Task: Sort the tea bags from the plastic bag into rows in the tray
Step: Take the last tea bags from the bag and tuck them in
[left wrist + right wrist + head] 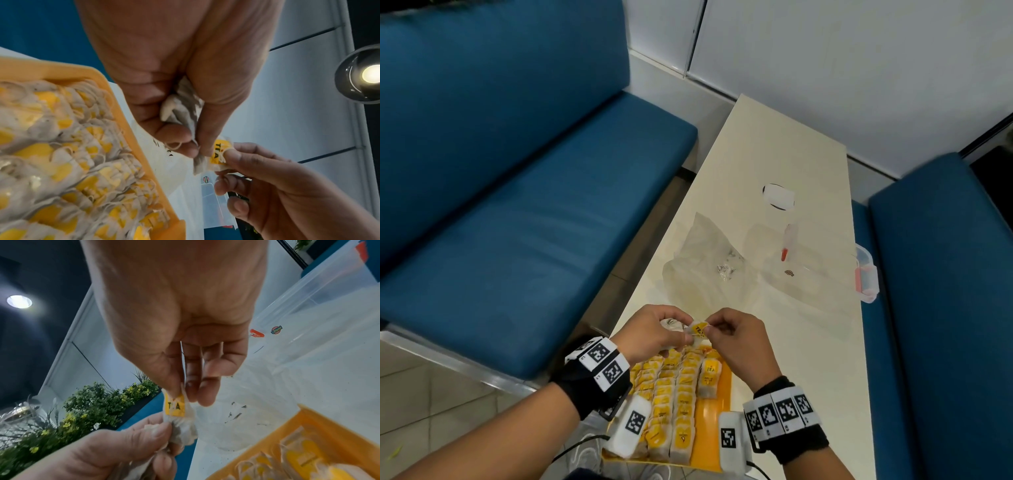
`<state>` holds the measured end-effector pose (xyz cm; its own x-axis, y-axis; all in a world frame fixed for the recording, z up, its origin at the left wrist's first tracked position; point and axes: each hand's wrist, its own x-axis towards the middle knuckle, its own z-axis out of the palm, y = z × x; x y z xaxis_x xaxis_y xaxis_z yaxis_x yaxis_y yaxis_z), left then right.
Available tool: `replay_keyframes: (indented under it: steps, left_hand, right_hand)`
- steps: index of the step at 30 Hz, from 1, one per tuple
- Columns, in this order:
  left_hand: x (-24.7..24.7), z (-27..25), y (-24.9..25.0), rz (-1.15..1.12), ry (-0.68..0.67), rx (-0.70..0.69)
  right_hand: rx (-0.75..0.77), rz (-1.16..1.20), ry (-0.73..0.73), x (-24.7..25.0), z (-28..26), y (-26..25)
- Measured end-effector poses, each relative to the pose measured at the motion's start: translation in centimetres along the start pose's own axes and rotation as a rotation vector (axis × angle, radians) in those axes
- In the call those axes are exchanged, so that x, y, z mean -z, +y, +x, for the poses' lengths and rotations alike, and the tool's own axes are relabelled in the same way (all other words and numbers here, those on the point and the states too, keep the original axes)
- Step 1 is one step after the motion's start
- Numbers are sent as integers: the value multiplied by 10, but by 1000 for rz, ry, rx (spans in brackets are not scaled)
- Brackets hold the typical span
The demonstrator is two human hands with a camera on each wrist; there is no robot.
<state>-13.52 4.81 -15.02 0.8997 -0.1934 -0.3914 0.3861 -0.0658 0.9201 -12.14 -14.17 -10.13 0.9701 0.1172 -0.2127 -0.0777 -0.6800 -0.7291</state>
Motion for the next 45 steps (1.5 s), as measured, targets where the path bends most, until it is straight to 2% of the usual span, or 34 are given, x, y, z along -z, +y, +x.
replay_keyframes:
  steps: [4, 11, 15, 20, 22, 27, 32, 39, 45]
  left_hand:
    - [3, 0, 0, 45, 11, 13]
    - [4, 1, -10, 104, 10, 138]
    - [5, 4, -12, 127, 17, 143]
    - [5, 4, -13, 126, 16, 145]
    - [5, 5, -14, 127, 16, 143]
    - [6, 5, -15, 120, 15, 137]
    - [8, 4, -15, 104, 15, 143]
    - [9, 2, -15, 53, 13, 163]
    - [9, 0, -10, -259, -19, 267]
  right_hand:
    - [20, -82, 85, 8, 3, 1]
    - [75, -399, -95, 12, -14, 21]
    - [124, -574, -294, 13, -32, 36]
    - [78, -658, -614, 12, -38, 40]
    - [62, -691, -664, 7, -33, 40]
    - [109, -829, -522, -13, -20, 49]
    - [78, -858, -370, -22, -16, 63]
    - [103, -874, -282, -31, -18, 72]
    - [112, -855, -245, -28, -22, 70]
